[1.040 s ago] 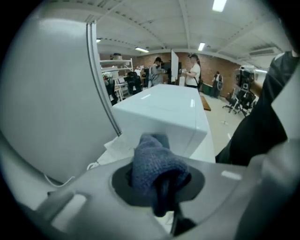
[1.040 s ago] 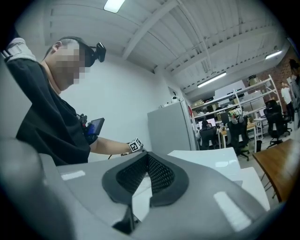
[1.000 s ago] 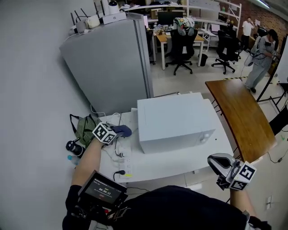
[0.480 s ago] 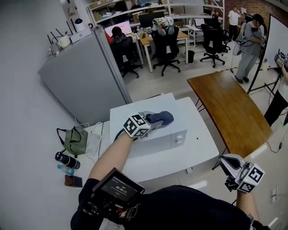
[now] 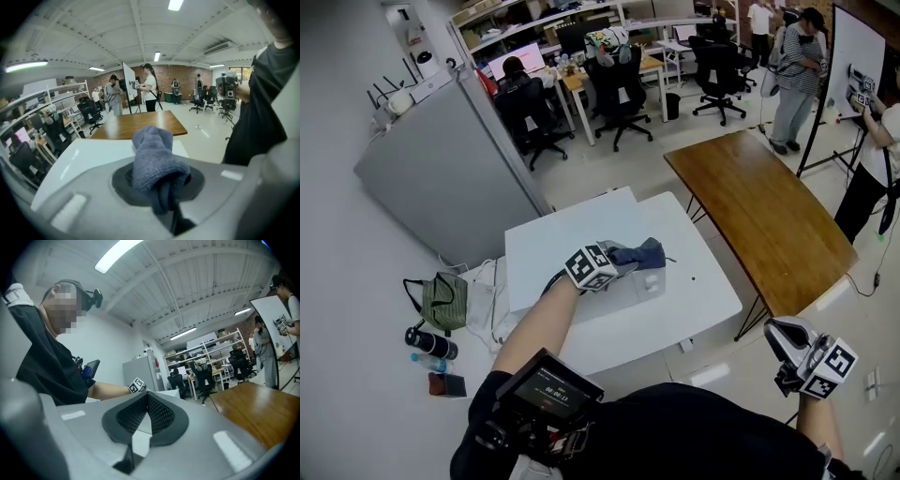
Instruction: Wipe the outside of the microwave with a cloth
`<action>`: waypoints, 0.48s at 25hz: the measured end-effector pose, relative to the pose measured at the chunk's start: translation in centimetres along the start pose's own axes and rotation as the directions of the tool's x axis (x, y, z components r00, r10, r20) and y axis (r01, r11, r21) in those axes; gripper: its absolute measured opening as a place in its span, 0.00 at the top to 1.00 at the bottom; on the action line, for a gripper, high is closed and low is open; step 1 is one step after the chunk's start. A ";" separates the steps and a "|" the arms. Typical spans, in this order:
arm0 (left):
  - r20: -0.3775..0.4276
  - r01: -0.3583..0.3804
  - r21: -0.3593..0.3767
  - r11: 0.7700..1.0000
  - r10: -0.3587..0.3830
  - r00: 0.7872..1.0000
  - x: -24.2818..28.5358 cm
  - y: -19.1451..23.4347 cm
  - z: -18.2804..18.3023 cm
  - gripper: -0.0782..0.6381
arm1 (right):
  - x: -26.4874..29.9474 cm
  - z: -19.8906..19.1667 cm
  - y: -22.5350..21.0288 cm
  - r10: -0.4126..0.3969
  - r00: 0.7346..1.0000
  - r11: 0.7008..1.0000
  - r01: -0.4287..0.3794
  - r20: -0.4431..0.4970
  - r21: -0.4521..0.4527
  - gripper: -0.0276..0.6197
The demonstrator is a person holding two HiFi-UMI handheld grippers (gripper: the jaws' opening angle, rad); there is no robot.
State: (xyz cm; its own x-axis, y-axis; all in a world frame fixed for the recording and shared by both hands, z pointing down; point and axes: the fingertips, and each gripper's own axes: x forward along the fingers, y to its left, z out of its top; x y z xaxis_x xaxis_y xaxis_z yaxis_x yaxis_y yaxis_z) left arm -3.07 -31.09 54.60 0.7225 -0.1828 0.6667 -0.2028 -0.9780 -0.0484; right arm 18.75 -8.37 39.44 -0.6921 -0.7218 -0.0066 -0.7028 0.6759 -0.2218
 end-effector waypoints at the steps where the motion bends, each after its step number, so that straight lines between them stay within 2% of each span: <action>1: -0.003 -0.014 -0.021 1.000 0.014 1.000 -2.0 0.3 -1.8 0.81 | 1.4 0.0 1.1 0.022 1.000 1.000 -0.022 -0.004 -0.008 0.95; 7: 0.007 -0.115 -0.178 0.977 0.118 0.993 -18.0 1.0 -16.5 0.81 | 12.9 -1.2 11.6 0.201 0.979 0.978 -0.203 -0.044 -0.057 0.95; 10: 0.007 -0.150 -0.230 0.962 0.155 0.988 -24.8 -1.2 -22.6 0.81 | 17.8 -2.2 17.0 0.292 0.954 0.954 -0.296 -0.070 -0.054 0.95; 12: -0.042 -0.189 -0.243 0.951 0.184 0.982 -28.0 -3.0 -26.1 0.81 | 20.2 -2.6 20.0 0.349 0.931 0.932 -0.356 -0.102 -0.060 0.95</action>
State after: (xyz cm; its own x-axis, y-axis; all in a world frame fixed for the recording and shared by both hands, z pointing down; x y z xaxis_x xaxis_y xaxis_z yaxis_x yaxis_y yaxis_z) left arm -39.94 -20.44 55.46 0.6441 -0.3556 0.6773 -0.4902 -0.8716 0.0085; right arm -9.70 -9.02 37.35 -0.9070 -0.4208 0.0159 -0.4185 0.8964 -0.1461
